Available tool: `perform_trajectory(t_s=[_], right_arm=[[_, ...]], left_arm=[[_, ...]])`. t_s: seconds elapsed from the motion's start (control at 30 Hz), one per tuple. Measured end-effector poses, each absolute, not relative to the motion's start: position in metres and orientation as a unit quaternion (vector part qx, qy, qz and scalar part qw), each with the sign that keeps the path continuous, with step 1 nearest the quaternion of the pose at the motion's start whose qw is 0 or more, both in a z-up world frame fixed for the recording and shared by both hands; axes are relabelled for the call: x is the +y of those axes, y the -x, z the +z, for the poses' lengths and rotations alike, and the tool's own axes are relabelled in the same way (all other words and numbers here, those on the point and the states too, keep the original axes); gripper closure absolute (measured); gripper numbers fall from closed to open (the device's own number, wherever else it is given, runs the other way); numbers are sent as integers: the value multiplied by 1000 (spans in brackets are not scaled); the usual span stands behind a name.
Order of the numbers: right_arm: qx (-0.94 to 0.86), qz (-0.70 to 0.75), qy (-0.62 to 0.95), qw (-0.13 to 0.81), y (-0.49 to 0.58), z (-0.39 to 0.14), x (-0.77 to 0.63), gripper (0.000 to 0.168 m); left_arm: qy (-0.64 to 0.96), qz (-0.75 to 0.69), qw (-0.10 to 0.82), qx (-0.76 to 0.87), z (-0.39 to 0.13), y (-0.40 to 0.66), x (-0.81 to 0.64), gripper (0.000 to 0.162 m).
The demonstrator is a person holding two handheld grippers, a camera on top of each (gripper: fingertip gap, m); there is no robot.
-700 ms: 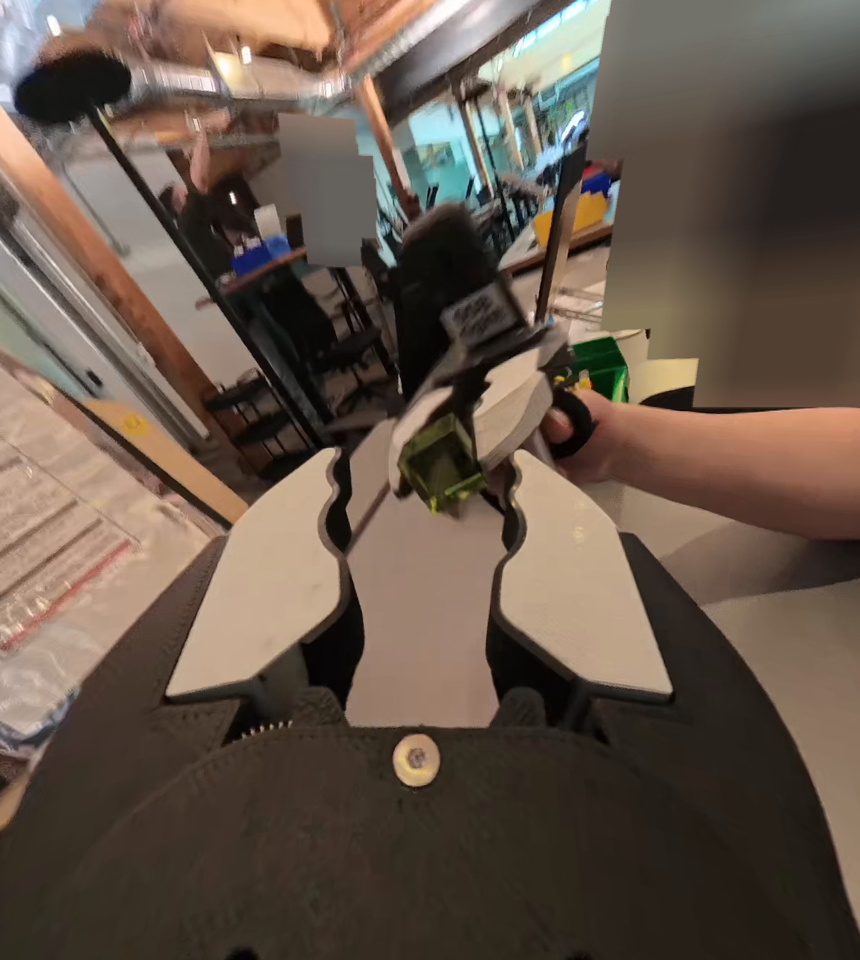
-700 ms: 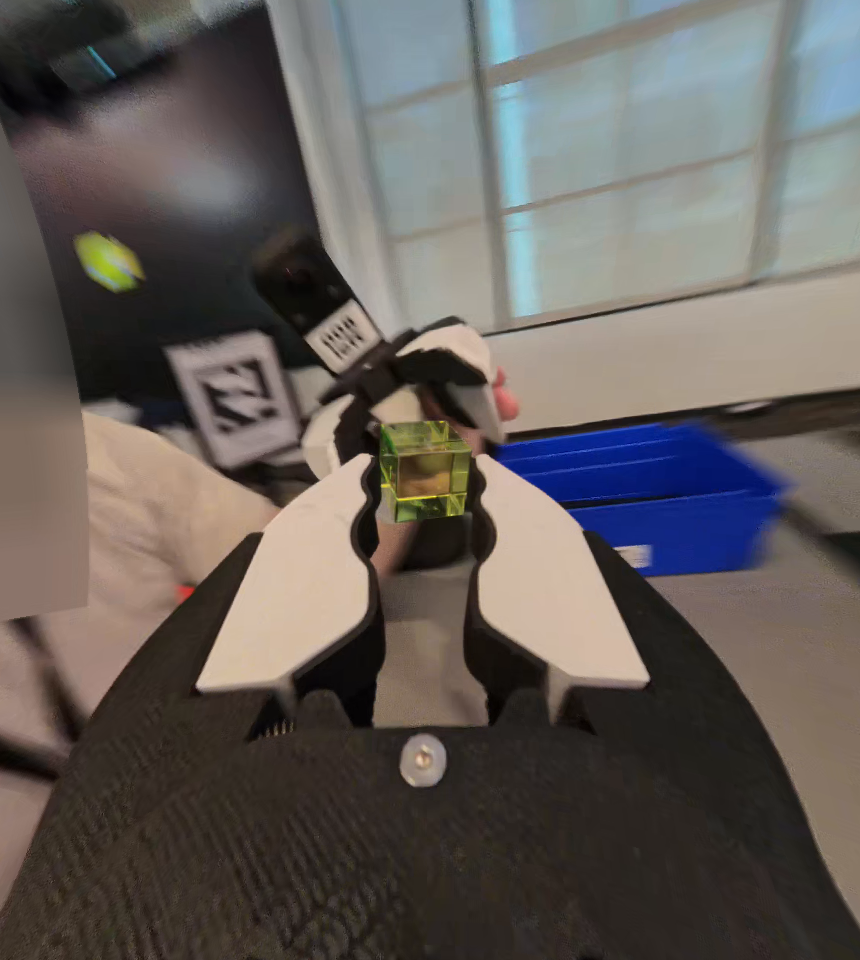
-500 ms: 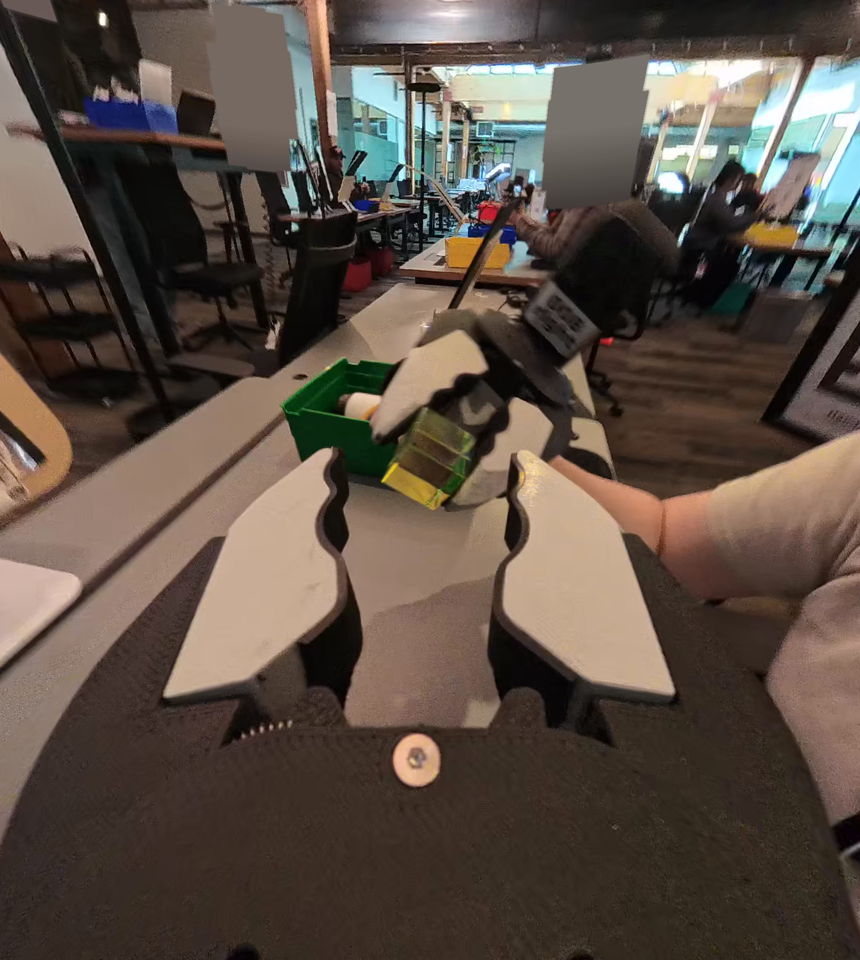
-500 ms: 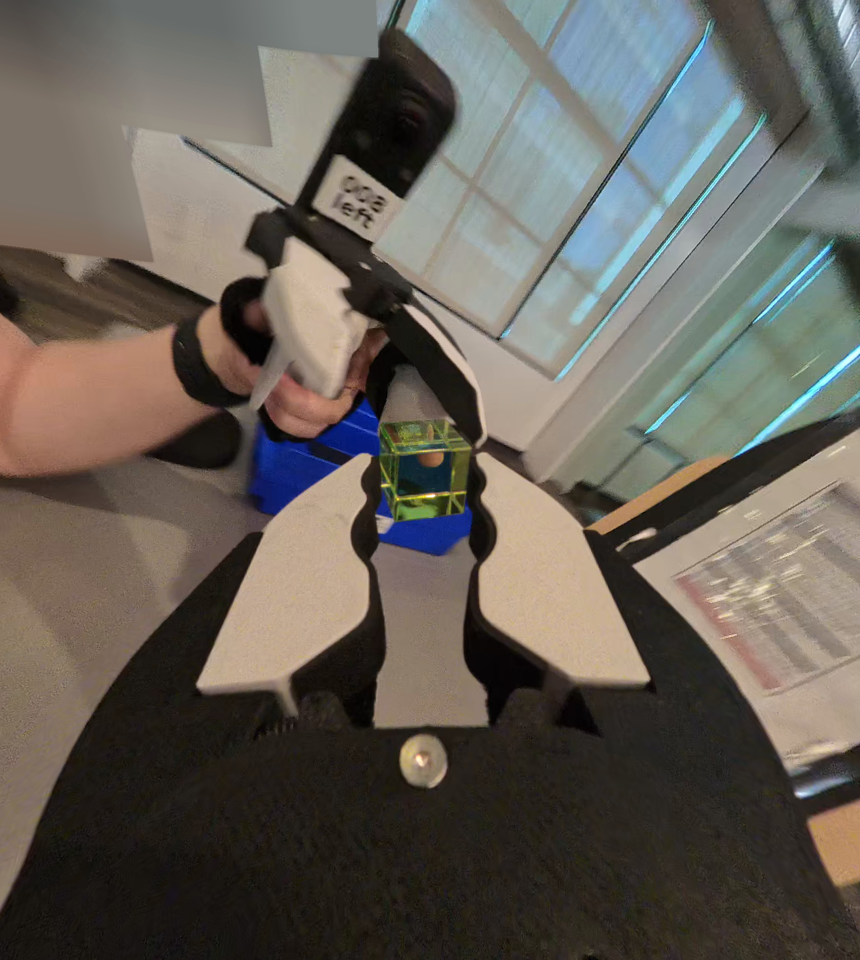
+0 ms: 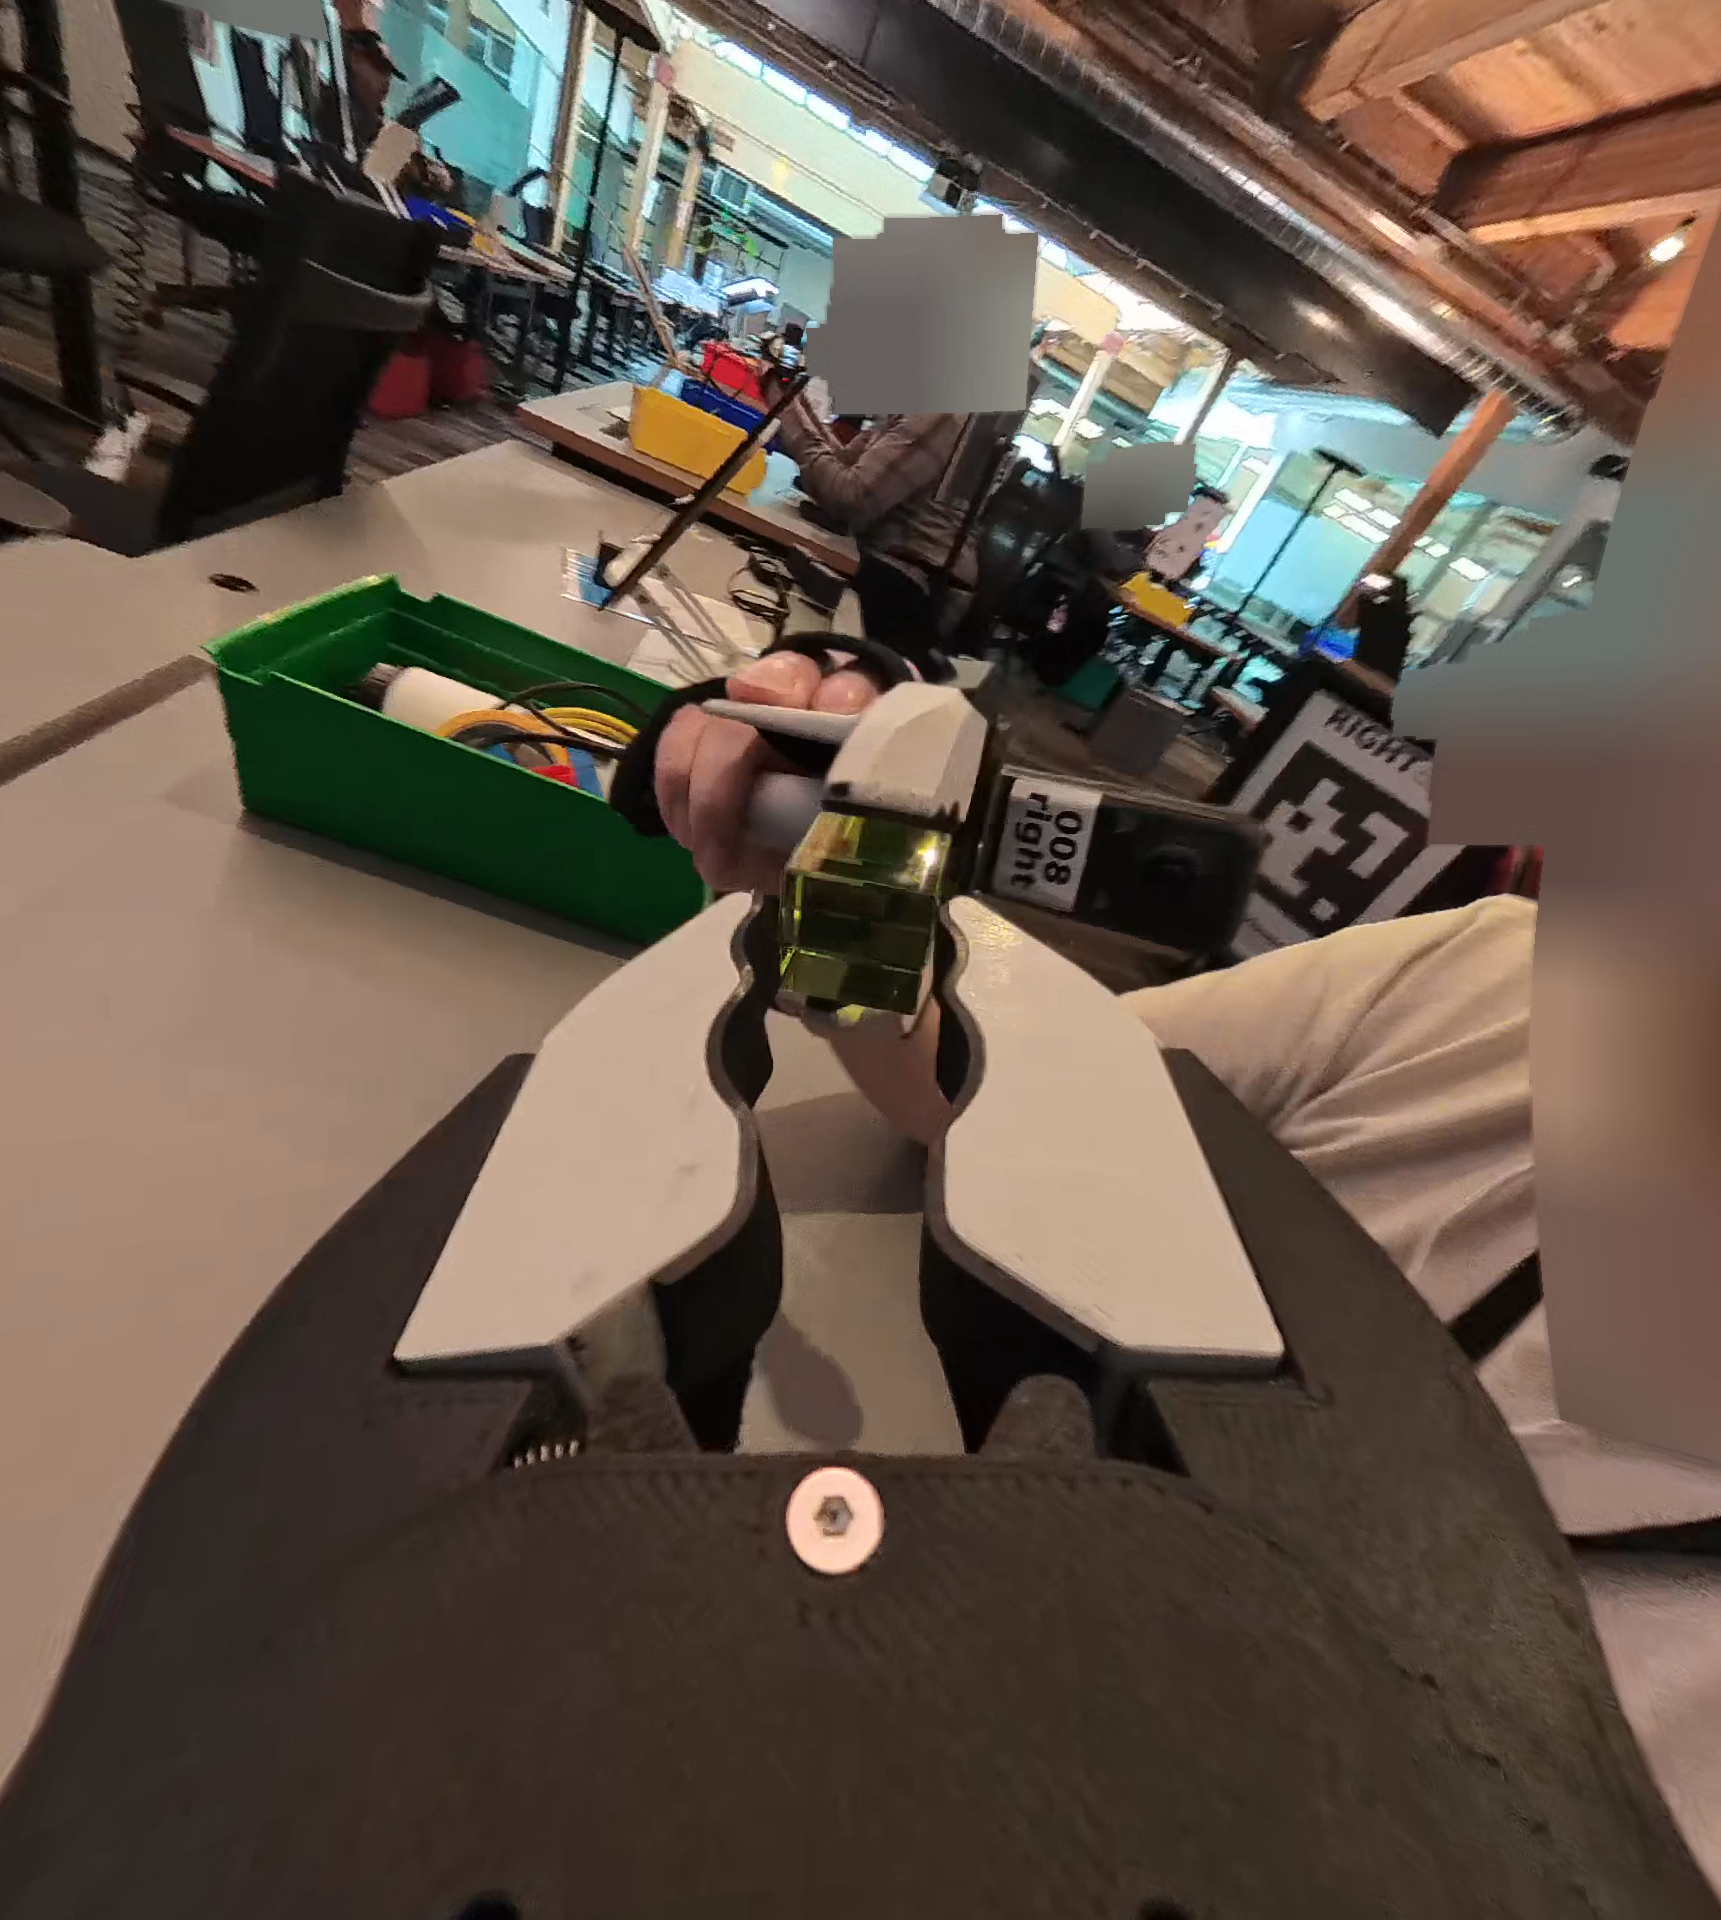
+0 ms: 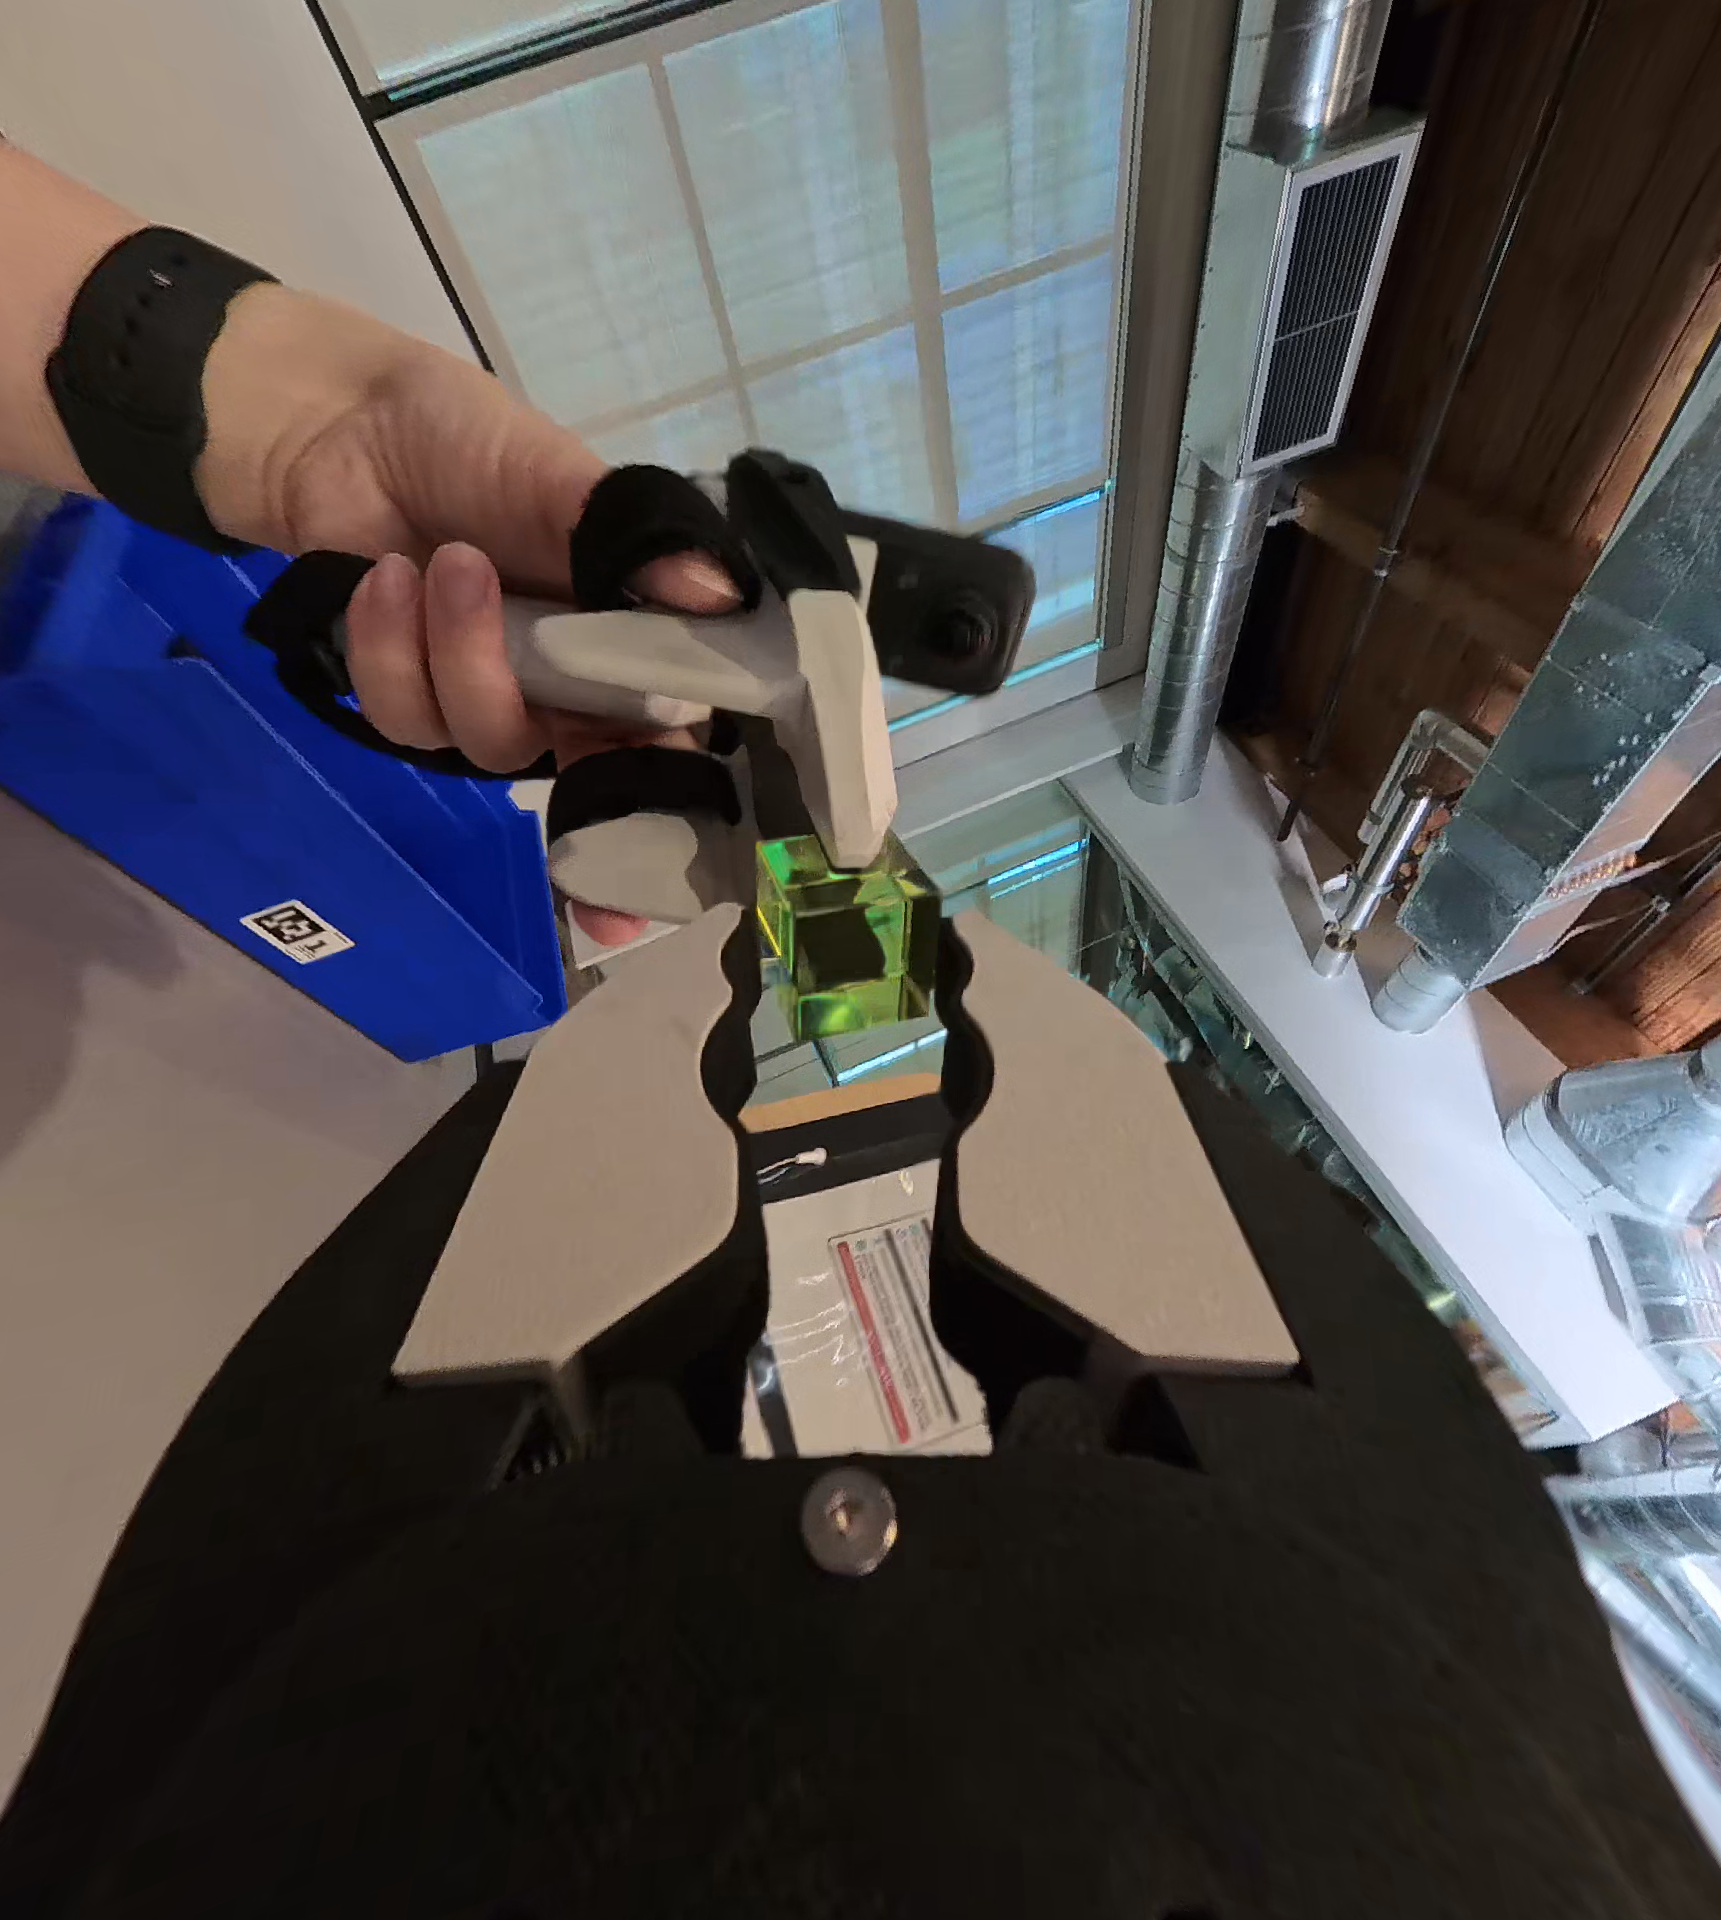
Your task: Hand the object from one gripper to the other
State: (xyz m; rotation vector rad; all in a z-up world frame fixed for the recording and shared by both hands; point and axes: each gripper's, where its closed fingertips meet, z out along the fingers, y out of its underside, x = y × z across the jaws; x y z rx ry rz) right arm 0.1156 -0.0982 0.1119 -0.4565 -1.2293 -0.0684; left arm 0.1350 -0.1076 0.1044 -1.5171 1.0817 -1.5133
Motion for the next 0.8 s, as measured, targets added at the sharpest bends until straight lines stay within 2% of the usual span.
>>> perform_trajectory(t_s=[0.03, 0.1, 0.23, 0.33, 0.43, 0.53, 0.67, 0.7, 0.8], right_arm=[[-562, -23, 230, 794, -118, 113, -92, 133], [-542, 17, 279, 793, -127, 116, -80, 120], [-481, 222, 459, 713, -146, 115, -54, 124], [-385, 397, 593, 586, -146, 111, -44, 126], [-352, 412, 650, 533, -139, 96, -39, 120], [-339, 352, 672, 556, -135, 86, -28, 119], [-350, 312, 703, 535, -126, 64, -22, 123], [-355, 311, 704, 530, -125, 60, -21, 139], [-363, 360, 689, 514, -125, 63, -23, 140]], left_arm=[[585, -569, 390, 428, 106, -134, -105, 135], [591, -497, 474, 423, 109, -129, -86, 134], [581, -223, 653, 432, 111, -107, -43, 134], [528, 0, 707, 470, 106, -104, -32, 135], [492, 150, 698, 498, 92, -112, -26, 134], [480, 201, 680, 517, 77, -123, -22, 134], [477, 202, 670, 532, 67, -133, -24, 134], [478, 198, 669, 533, 66, -135, -26, 134], [486, 157, 679, 527, 68, -137, -30, 132]])
